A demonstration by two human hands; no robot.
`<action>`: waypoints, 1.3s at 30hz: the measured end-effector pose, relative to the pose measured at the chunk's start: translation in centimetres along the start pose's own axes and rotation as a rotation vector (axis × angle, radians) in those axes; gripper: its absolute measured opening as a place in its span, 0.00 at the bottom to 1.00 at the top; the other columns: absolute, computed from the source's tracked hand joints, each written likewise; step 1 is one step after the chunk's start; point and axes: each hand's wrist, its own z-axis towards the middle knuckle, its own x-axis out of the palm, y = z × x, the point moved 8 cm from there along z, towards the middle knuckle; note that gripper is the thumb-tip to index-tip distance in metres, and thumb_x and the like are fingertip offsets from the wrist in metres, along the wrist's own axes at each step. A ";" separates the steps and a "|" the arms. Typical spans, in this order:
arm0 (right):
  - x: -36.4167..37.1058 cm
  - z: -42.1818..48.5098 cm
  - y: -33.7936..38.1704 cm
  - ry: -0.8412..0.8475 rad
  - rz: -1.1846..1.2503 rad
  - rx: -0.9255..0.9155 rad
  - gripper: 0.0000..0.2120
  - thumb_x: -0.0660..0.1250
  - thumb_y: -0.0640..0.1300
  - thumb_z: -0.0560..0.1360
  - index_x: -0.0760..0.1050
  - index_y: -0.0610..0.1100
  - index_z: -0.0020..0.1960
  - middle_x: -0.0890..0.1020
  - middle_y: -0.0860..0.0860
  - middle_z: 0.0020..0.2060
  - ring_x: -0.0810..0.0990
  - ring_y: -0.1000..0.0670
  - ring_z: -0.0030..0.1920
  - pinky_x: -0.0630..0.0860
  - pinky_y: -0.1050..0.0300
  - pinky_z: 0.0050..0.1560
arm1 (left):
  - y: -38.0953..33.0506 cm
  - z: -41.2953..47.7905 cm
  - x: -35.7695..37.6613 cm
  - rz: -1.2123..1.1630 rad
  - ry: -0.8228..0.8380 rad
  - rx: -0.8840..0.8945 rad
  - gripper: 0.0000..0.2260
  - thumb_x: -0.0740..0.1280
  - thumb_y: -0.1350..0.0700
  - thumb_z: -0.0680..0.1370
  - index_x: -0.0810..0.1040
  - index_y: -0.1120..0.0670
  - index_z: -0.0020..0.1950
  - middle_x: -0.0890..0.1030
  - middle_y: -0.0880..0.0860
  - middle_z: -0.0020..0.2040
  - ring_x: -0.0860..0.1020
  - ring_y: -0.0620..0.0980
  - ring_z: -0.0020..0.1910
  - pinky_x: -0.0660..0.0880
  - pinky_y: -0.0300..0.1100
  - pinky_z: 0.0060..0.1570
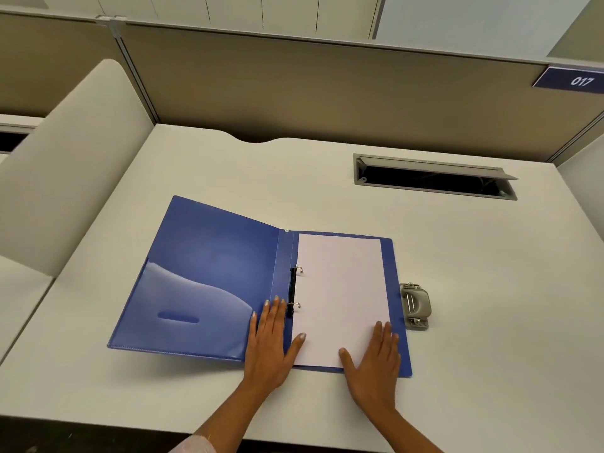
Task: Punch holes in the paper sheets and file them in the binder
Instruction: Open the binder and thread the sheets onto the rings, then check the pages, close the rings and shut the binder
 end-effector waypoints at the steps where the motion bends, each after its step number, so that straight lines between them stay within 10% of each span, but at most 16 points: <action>1: 0.0 -0.2 0.0 0.011 0.023 0.015 0.44 0.61 0.61 0.75 0.38 0.45 0.76 0.41 0.48 0.77 0.40 0.45 0.77 0.44 0.45 0.75 | 0.1 -0.1 0.3 0.035 0.023 -0.007 0.36 0.46 0.31 0.77 0.50 0.52 0.78 0.53 0.49 0.78 0.48 0.50 0.77 0.39 0.45 0.74; 19: 0.3 0.1 2.2 0.085 0.108 0.109 0.47 0.67 0.45 0.76 0.29 0.53 0.72 0.30 0.46 0.74 0.37 0.40 0.76 0.49 0.37 0.73 | 0.6 -0.2 2.0 0.222 0.238 -0.067 0.37 0.44 0.32 0.77 0.53 0.56 0.78 0.59 0.55 0.77 0.60 0.56 0.75 0.43 0.53 0.73; 25: -1.7 -0.4 4.6 0.110 0.633 -0.010 0.50 0.70 0.36 0.72 0.37 0.57 0.75 0.57 0.52 0.74 0.65 0.50 0.71 0.67 0.55 0.67 | -0.7 -0.1 -0.1 -0.031 0.144 -0.121 0.40 0.37 0.26 0.70 0.28 0.46 0.73 0.35 0.46 0.76 0.37 0.49 0.76 0.31 0.45 0.72; 28: -2.0 -1.2 7.3 0.285 0.841 -0.123 0.49 0.72 0.41 0.71 0.40 0.61 0.75 0.67 0.57 0.66 0.73 0.54 0.63 0.73 0.62 0.58 | -3.2 -0.1 -3.1 -0.380 0.067 -0.168 0.39 0.52 0.29 0.74 0.41 0.45 0.78 0.42 0.42 0.78 0.41 0.45 0.77 0.42 0.47 0.74; 32: -1.6 -2.9 12.1 0.528 0.749 -0.373 0.48 0.73 0.59 0.67 0.44 0.63 0.74 0.63 0.69 0.67 0.72 0.58 0.63 0.75 0.67 0.55 | -5.6 0.2 -6.3 -0.958 0.133 -0.430 0.36 0.63 0.37 0.69 0.58 0.44 0.75 0.68 0.49 0.72 0.70 0.54 0.67 0.71 0.56 0.63; 39: 0.1 -4.5 13.2 0.730 0.295 -0.513 0.47 0.68 0.70 0.64 0.43 0.65 0.73 0.56 0.59 0.76 0.56 0.51 0.76 0.57 0.41 0.75 | -2.4 1.0 -10.3 -0.903 -0.015 -0.631 0.33 0.71 0.42 0.71 0.61 0.50 0.71 0.72 0.50 0.60 0.74 0.52 0.54 0.74 0.48 0.50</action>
